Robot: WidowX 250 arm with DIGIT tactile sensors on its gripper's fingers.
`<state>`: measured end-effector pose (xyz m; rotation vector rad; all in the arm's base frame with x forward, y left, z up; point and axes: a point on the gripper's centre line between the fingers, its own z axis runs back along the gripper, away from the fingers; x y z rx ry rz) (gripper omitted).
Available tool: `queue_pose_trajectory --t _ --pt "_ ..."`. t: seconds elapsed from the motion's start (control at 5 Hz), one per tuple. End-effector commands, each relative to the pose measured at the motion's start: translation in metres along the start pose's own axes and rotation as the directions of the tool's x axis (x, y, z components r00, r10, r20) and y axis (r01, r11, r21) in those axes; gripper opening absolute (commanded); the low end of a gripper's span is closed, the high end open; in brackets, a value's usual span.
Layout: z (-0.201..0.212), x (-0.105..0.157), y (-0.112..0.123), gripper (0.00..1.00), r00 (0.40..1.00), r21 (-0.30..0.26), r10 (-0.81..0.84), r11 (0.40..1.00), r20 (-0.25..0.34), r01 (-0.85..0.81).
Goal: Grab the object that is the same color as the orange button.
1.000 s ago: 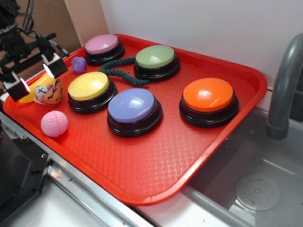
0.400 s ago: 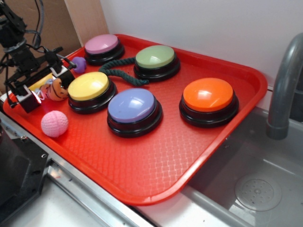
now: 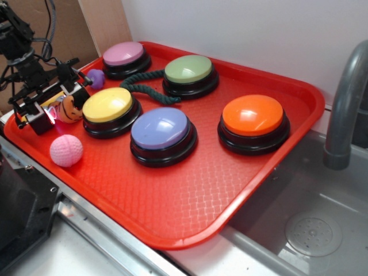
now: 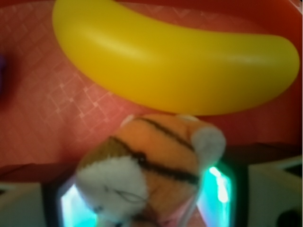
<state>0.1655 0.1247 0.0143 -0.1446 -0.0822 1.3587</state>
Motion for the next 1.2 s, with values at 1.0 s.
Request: queue_pose_trajectory --t 1.0 --pt "0.115 -0.151 -0.086 0.0 0.269 0.018 -0.961 0.268 -0.071 0.963"
